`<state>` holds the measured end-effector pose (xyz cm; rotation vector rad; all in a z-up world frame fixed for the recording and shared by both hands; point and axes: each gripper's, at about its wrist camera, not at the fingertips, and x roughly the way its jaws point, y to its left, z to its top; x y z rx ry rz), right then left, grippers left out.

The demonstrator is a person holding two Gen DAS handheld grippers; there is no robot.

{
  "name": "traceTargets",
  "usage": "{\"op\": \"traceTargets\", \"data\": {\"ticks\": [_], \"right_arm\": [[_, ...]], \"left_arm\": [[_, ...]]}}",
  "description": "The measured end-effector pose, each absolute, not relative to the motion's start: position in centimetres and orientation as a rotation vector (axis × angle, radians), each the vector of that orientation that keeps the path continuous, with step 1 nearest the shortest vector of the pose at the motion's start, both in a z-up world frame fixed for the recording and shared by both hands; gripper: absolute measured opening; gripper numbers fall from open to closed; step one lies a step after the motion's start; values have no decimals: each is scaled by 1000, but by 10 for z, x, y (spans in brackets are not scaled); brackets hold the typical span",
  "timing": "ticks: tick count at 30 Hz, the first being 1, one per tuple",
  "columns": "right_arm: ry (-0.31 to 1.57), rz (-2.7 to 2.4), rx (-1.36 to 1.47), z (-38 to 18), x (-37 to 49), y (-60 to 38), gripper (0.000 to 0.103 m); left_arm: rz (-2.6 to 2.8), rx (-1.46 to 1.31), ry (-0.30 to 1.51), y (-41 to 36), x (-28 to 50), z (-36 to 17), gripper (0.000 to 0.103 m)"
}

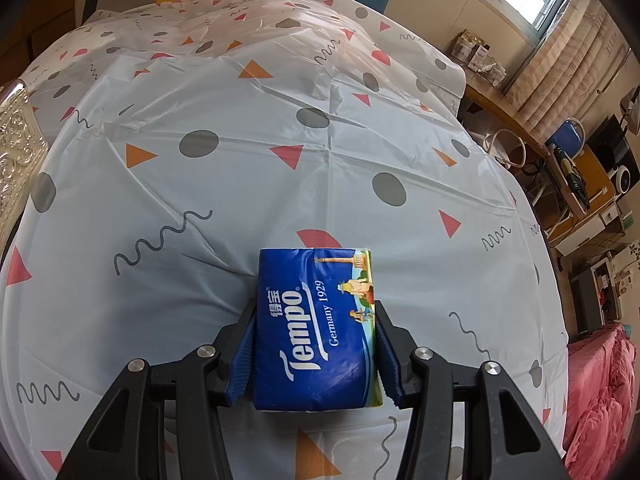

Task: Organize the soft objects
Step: 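Carry the beige mesh cloth into the gold tray and open the left gripper, then carry the blue Tempo tissue pack into the gold tray and open the right gripper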

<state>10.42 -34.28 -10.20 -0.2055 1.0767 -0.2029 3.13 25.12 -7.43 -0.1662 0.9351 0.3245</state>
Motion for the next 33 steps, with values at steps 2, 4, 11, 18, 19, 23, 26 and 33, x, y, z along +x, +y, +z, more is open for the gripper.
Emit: {"op": "traceTargets", "data": {"ticks": [2,4,11,18,19,23,26,33], "right_arm": [[1076,-205,-211,-102,104,-342,52],[1076,-205,-214,-102,104,-342,52],[1081,-204,-182,-102,106,-346,52],[1133,-251,-87,-101,112,-354,52],[1139,-271,-80,-101,112,-353,52],[1150,-316,-89,-99,113,-344,52],[1158,-304,-86,-99,112,-337,52],[1199,-255,-16,-94,111,-330,52]], "left_arm": [[336,-179,918,249,23,-71,68],[336,-193,890,246,14,-66,68],[314,-203,831,237,-4,-45,71],[284,-193,801,227,-12,-36,77],[278,-194,799,227,-13,-36,77],[264,-194,795,224,-16,-36,81],[252,-198,804,224,-17,-38,81],[235,-206,811,223,-19,-42,81]]}}
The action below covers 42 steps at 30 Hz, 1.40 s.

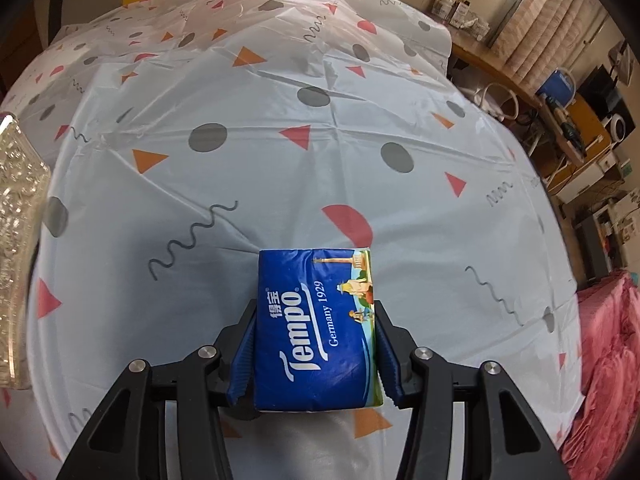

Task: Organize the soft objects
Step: 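Carry the blue Tempo tissue pack into the gold tray and open the right gripper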

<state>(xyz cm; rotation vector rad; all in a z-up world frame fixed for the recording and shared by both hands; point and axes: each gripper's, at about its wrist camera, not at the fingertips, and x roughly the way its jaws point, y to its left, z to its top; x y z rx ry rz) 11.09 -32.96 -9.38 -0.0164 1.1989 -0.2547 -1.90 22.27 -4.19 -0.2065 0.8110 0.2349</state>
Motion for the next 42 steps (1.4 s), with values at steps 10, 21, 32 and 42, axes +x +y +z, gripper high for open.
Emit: {"op": "traceTargets", "data": {"ticks": [10,21,32,42], "right_arm": [[1070,-206,99,-46,103,-314,52],[771,7,77,75,89,-245,52],[855,617,-157,80,69,-30,52],[996,697,-170,1,106,116,52]], "left_arm": [[243,-230,814,229,-21,-45,81],[252,-241,795,235,-23,-41,81],[324,-271,758,265,-33,-29,81],[383,-297,757,288,-46,-34,81]]}}
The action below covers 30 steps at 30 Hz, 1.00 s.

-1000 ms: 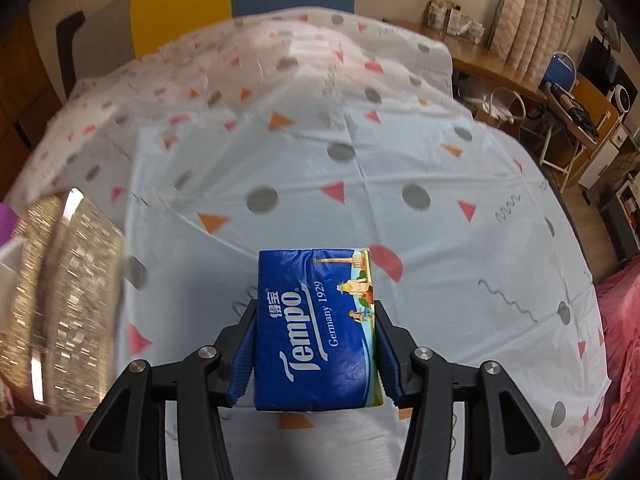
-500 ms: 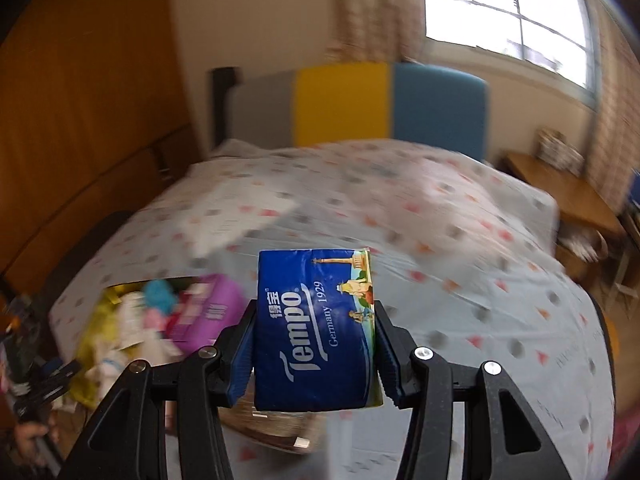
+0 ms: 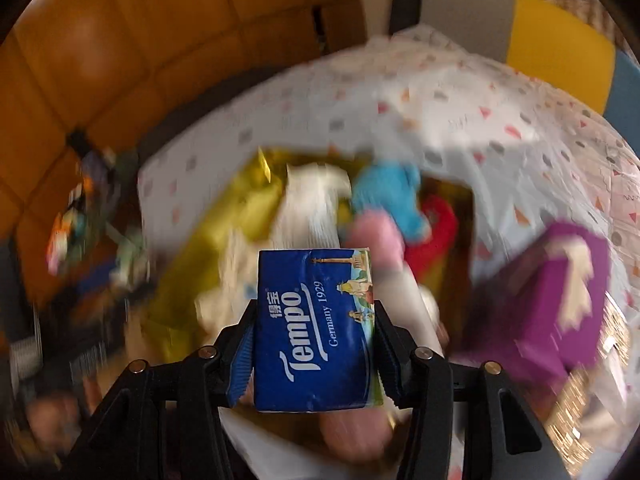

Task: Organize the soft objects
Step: 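Carry the blue Tempo tissue pack into the gold tray and open the right gripper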

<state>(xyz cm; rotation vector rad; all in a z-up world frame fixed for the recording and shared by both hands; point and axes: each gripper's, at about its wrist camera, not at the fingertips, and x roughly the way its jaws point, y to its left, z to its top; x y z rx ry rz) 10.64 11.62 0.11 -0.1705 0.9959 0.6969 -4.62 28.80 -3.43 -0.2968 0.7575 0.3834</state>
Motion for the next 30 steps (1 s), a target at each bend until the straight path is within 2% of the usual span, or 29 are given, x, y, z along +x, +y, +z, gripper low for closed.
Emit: {"op": "traceTargets", "data": {"ticks": [2,7,9,18,22,30], "right_arm": [[969,665,-193,-12,113,135,52],[1079,560,-302,-75,133,161,52],[1070,534,-317,-83,134,161,52],[1057,580,-353,-74,126,160,53],[997,582,-323,-62,113,150,66],[969,560,-334,-56,88,130,67]], "left_arm": [[386,-290,748,288,-47,-33,81],[375,-279,741,285,-48,-31,81],[367,-282,744,284,-47,-32,81],[356,-276,754,278,-45,-34,84],[355,-274,753,276,-45,-33,84],[351,-264,749,271,-45,-32,85]]}}
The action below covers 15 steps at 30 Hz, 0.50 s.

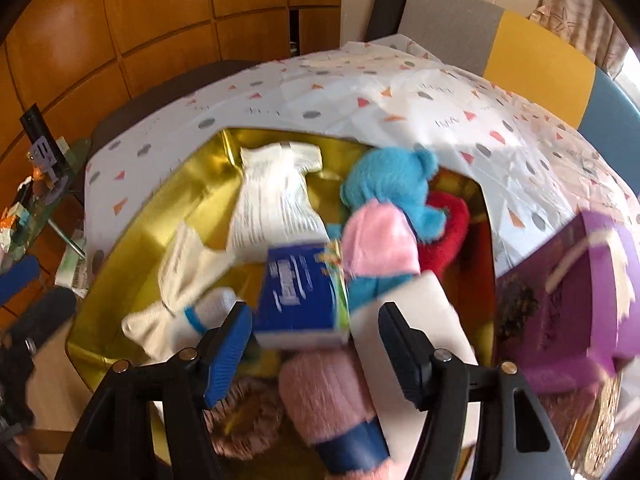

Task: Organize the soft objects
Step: 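Carry the blue Tempo tissue pack into the gold tray and open the right gripper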

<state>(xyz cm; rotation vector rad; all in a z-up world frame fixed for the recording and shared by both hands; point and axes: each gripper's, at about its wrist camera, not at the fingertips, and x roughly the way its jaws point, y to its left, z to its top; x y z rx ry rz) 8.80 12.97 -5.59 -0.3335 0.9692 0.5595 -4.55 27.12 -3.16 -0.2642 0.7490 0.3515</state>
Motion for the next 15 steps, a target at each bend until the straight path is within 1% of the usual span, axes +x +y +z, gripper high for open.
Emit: {"op": "traceTargets", "data": {"ticks": [3,5,10,13,15], "right_arm": [[952,556,-357,-59,83,129,67],[917,574,-321,-50,77,125,67],[771,529,-239,-17,55,98,67],[720,461,-204,-2,44,79,67],[696,402,-176,4,37,64,67]], "left_arm": [[343,-249,738,265,-46,-27,86],[335,-245,725,262,-47,-22,86],[335,-213,671,249,-51,-8,93],[325,-200,654,238,-50,-2,97],[309,-195,642,228,-51,2,103]]}}
